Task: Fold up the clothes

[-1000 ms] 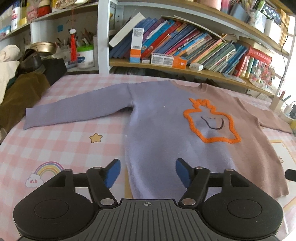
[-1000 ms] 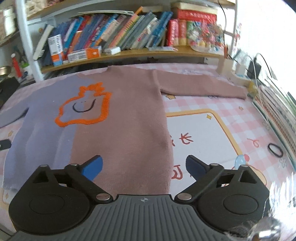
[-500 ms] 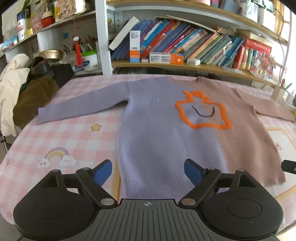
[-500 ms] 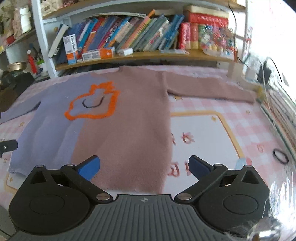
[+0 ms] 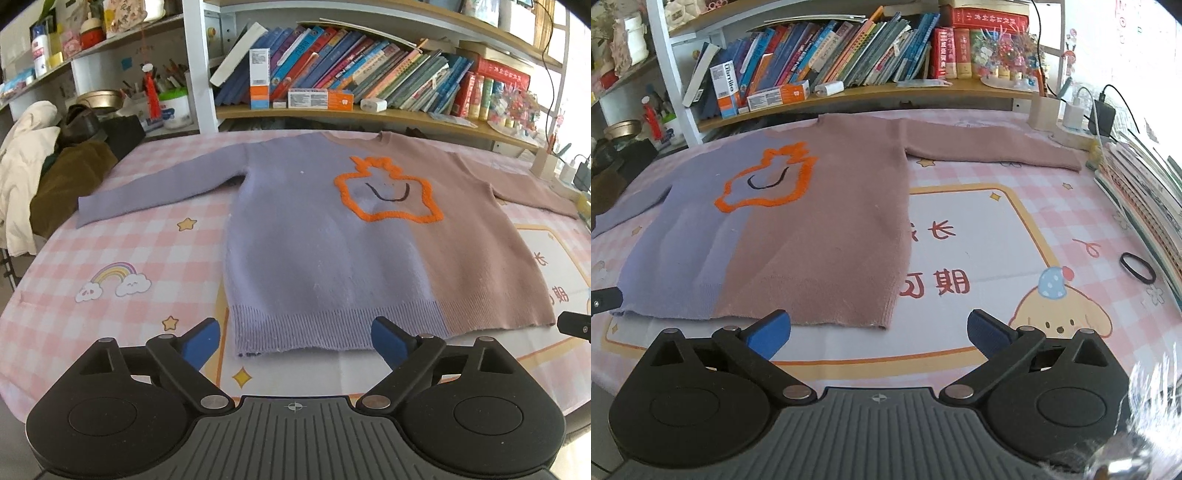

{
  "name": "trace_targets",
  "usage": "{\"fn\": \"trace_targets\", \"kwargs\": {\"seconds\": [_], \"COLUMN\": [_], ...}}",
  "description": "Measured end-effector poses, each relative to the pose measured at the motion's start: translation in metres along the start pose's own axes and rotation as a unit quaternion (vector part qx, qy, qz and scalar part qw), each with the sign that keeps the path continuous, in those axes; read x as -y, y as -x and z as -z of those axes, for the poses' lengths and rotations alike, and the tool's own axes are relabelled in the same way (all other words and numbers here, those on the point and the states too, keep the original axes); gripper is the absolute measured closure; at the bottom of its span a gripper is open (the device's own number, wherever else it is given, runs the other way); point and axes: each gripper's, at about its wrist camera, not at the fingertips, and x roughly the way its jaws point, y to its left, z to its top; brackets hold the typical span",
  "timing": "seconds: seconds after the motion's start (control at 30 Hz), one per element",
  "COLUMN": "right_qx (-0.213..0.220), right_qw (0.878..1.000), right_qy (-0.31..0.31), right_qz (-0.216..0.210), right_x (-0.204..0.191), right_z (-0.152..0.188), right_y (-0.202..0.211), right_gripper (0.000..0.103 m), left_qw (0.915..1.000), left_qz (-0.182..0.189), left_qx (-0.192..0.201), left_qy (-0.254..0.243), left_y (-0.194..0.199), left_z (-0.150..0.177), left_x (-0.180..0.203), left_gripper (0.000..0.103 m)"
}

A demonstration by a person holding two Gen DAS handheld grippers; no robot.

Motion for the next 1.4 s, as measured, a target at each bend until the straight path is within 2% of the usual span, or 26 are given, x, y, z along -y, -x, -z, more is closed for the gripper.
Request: {"fn": "trace_targets", "kwargs": {"seconds": [0.27,0.5,0.97,1.23,1.4], "right_qx": [0.005,0.012,0.015,0.007,0.004], "right_qw": [1.000,0.999,0.997,0.997,0.996], "right_qy": [-0.011,-0.029,-0.047,-0.034,-0.026], "right_qz": [0.019,0.024,0.064,0.075,0.081], "right_x": [-0.018,-0.054,-0.130,-0.164,-0.177], "right_z": [-0.003,-0.011,-0.020,-0.024,-0.026], "right_y": [-0.004,-0.011,-0.031,-0.038,-0.041], "right_gripper": [0.000,0.000,0.000,0.000,0.000], "left_qw": [0.9998,0.9993,0.9977,0.9972,0.9972], "left_qz": [0.015,0.035,0.067,0.069,0.033], "left_qx": [0.007,0.009,0.003,0.006,0.017], "left_qy": [-0.014,-0.012,-0.009,0.027,0.065], "left_y": [-0.011,-0.029,-0.071,-0.088,-0.099], "left_z": [-0.004,-0.024,-0.050,-0.059,-0.063], "left_x": [-0.020,-0.058,-0.138,-0.182,-0.216], "left_gripper": [0.011,0.011,0.011,0.011,0.011]}}
